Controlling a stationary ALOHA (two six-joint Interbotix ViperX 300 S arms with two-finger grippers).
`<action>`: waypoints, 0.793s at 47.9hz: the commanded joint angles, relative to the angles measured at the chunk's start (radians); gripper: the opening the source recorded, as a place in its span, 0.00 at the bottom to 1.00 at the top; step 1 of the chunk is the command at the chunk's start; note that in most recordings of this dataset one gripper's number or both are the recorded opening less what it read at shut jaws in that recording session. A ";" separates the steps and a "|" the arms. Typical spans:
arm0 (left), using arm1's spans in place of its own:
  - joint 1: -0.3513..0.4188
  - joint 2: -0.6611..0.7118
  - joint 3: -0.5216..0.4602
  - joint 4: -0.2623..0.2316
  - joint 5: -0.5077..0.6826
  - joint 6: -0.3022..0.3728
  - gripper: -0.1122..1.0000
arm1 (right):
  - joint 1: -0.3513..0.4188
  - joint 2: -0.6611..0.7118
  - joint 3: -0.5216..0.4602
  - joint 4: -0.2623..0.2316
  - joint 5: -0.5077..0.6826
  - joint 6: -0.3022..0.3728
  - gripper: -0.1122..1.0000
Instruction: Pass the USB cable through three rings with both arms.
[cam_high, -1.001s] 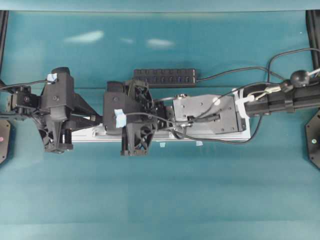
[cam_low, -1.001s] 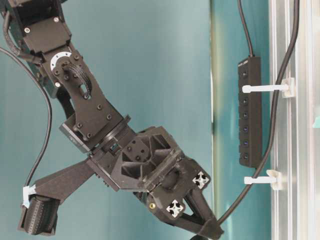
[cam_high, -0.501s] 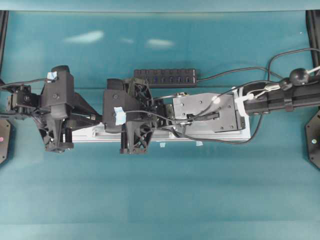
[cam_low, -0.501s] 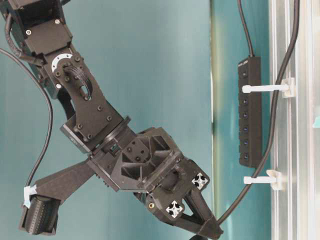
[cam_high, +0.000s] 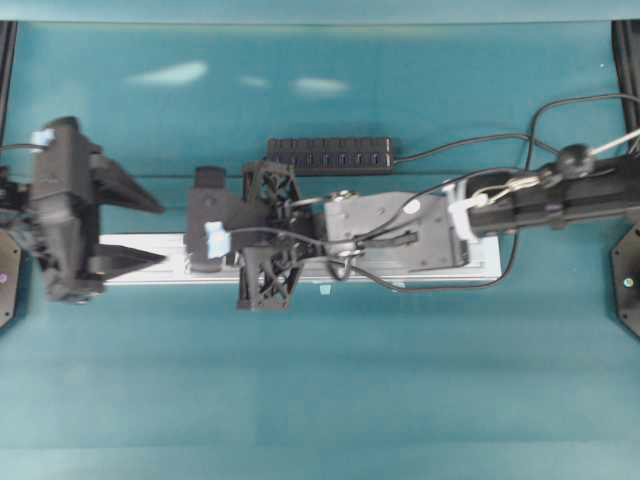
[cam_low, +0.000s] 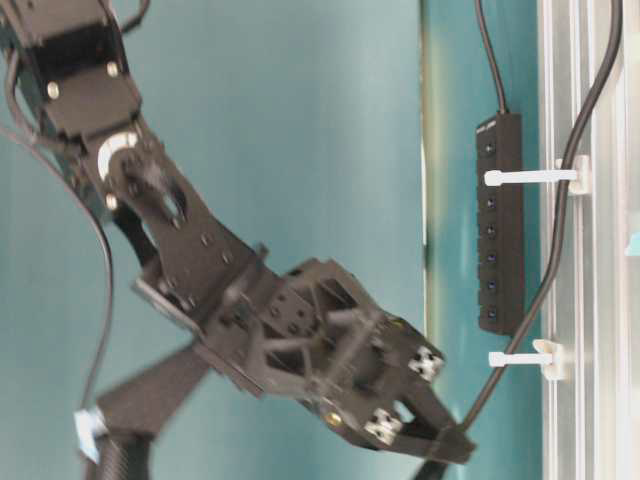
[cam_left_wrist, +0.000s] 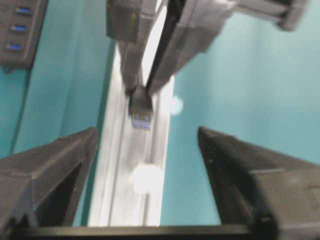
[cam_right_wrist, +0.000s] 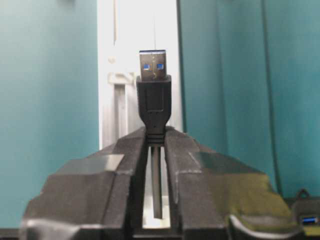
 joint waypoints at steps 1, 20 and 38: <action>0.002 -0.072 0.003 0.002 0.060 0.002 0.82 | 0.012 0.017 -0.049 0.002 0.040 -0.008 0.03; 0.002 -0.232 0.031 0.002 0.258 -0.003 0.81 | 0.026 0.109 -0.140 0.021 0.187 -0.009 0.03; 0.002 -0.227 0.041 0.002 0.258 -0.003 0.81 | 0.032 0.141 -0.161 0.043 0.187 -0.009 0.03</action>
